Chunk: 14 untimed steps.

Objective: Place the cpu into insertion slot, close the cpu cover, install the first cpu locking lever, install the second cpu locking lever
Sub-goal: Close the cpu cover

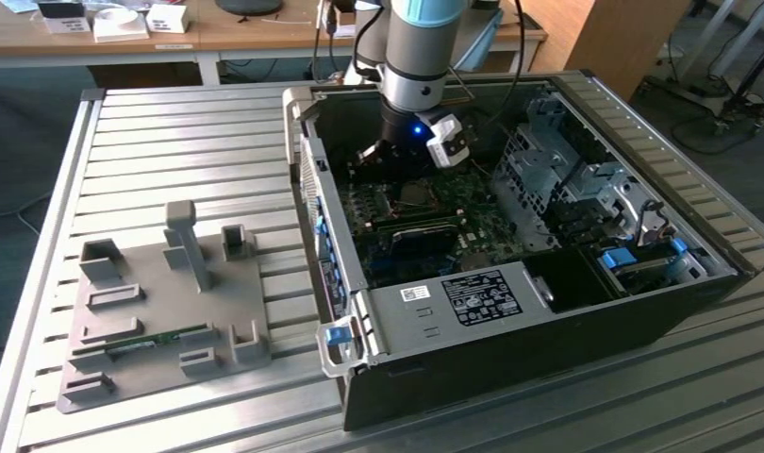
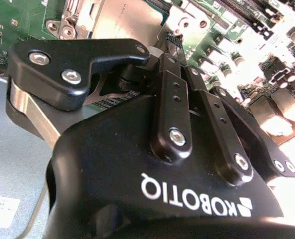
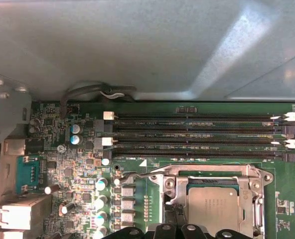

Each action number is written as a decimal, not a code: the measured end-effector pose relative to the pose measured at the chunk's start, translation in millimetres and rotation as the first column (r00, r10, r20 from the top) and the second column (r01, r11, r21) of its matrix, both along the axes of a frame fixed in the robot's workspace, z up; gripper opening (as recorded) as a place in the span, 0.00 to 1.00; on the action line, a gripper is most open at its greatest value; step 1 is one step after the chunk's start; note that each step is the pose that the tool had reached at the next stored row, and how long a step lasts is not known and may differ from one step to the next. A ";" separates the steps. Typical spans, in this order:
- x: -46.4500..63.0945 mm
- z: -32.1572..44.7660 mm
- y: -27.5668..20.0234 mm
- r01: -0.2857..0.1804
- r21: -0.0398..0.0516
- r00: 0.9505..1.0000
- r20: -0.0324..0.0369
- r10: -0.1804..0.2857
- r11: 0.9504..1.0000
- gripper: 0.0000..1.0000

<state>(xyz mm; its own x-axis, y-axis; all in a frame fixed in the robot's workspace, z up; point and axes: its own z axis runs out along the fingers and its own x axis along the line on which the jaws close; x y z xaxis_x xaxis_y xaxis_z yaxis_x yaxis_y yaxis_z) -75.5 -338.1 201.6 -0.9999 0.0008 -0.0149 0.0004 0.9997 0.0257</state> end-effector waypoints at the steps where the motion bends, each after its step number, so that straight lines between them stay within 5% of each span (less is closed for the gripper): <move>1: 0.0 0.0 0.0 0.000 0.000 1.000 0.000 0.000 1.000 0.11; 14: 0.0 -2.1 0.0 0.000 0.000 1.000 0.000 0.000 1.000 0.11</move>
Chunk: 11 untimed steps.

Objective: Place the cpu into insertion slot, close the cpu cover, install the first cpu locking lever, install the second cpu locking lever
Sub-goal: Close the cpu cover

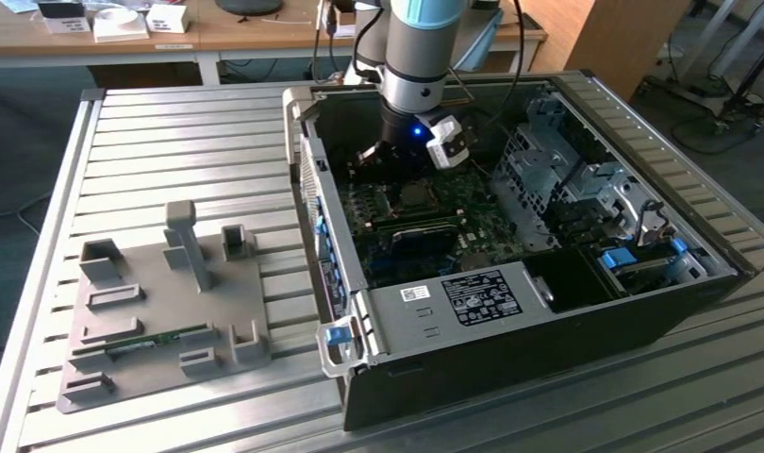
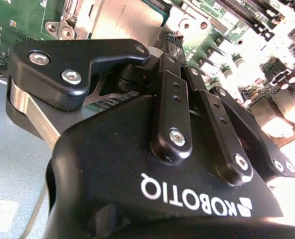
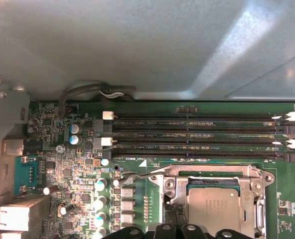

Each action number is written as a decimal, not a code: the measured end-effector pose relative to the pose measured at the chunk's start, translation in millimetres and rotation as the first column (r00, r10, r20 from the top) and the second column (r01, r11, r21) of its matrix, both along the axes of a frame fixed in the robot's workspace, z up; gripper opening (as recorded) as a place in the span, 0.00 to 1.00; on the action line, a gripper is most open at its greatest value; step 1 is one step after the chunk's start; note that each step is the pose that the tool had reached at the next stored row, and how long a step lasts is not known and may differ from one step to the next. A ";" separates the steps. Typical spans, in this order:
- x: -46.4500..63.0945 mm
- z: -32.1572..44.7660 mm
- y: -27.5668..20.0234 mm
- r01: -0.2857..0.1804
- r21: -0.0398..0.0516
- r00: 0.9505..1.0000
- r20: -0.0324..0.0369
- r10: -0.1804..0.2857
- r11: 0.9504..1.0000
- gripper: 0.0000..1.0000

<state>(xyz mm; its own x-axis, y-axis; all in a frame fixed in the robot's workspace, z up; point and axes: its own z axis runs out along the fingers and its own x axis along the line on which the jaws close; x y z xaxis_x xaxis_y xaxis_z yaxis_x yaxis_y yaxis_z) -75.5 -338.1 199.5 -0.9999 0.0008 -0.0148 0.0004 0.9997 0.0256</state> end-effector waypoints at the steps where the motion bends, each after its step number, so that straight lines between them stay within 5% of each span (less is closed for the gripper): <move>1: 0.0 0.0 0.0 0.000 0.000 1.000 0.000 0.000 1.000 0.11; 11: 0.0 -0.7 -0.1 0.000 0.000 1.000 0.000 0.000 1.000 0.11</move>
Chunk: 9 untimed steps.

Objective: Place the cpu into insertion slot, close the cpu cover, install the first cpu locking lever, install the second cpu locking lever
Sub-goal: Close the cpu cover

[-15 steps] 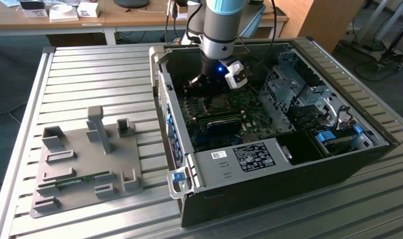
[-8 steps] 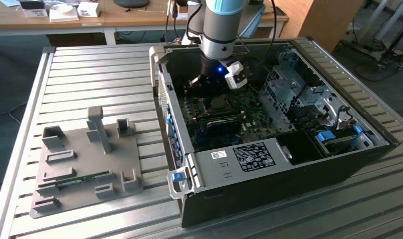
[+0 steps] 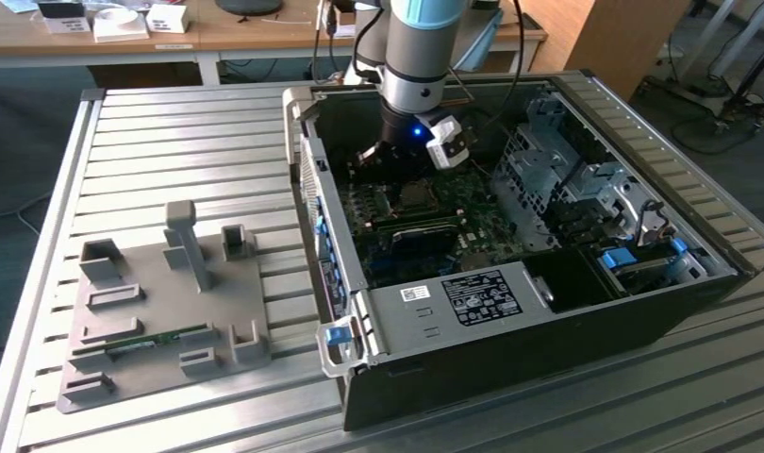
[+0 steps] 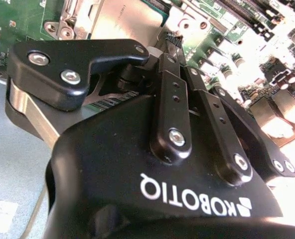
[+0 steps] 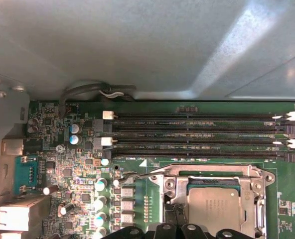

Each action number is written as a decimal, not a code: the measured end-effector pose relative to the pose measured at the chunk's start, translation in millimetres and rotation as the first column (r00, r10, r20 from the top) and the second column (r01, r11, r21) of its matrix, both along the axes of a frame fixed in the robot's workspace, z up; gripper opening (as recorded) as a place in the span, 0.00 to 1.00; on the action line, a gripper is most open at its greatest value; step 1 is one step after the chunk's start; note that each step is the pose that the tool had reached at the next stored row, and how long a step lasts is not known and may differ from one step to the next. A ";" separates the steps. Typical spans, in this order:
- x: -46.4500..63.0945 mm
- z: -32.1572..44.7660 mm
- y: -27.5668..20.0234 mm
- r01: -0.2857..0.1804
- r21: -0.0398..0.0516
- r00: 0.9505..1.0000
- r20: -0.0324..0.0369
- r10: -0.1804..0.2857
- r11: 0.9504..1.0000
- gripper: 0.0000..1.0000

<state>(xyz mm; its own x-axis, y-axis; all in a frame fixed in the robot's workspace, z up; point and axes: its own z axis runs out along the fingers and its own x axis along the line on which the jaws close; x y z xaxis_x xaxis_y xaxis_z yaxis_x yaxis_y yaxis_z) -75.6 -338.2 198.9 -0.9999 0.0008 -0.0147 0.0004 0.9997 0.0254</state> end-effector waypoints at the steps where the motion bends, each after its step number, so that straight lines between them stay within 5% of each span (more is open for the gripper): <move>1: 0.0 0.0 0.0 0.000 0.000 1.000 0.000 0.000 1.000 0.11; 9: 0.1 -0.3 0.1 0.000 0.000 1.000 0.000 0.000 1.000 0.11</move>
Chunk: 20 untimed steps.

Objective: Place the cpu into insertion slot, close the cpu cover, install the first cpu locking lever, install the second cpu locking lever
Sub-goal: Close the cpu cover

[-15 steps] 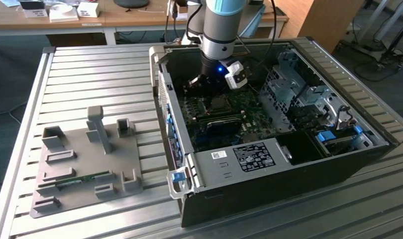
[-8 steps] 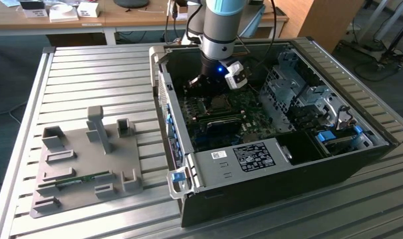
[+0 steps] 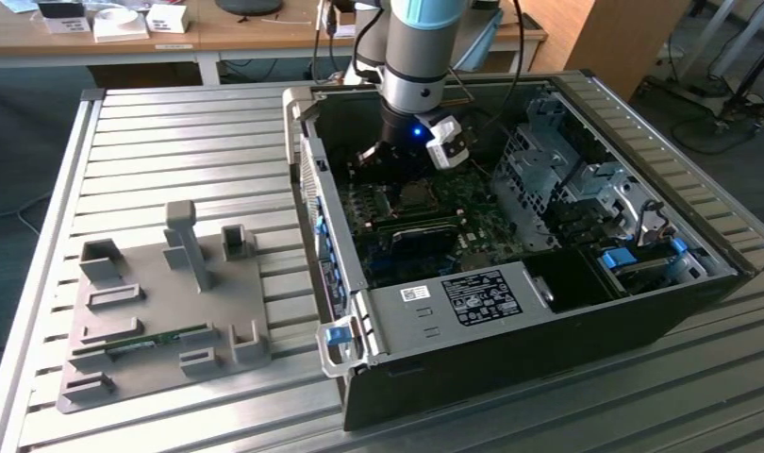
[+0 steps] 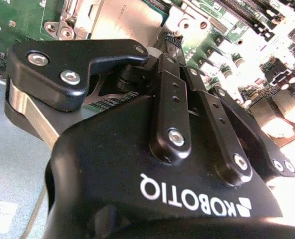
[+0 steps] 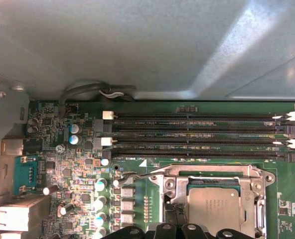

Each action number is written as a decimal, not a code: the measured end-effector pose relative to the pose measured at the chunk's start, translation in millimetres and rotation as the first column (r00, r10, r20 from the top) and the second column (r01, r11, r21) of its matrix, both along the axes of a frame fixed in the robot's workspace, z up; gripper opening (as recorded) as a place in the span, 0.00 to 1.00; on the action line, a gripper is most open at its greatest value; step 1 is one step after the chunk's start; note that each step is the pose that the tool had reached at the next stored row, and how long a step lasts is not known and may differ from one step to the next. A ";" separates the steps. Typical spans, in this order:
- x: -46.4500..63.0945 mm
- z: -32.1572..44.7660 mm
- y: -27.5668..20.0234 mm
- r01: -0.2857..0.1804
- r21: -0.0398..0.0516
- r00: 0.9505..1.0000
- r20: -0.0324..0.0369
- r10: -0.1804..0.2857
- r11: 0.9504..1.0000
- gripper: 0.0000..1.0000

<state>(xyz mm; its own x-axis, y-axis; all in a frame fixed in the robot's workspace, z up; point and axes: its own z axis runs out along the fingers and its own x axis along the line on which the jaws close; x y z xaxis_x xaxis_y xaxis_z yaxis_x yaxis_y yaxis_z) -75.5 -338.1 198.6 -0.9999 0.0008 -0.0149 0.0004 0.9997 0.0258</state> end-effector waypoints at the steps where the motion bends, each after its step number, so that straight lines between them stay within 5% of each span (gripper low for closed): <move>1: 0.0 0.1 0.0 0.000 0.000 1.000 0.000 0.000 1.000 0.11; 20: 0.0 14.7 0.0 0.000 0.000 1.000 0.000 0.000 1.000 0.11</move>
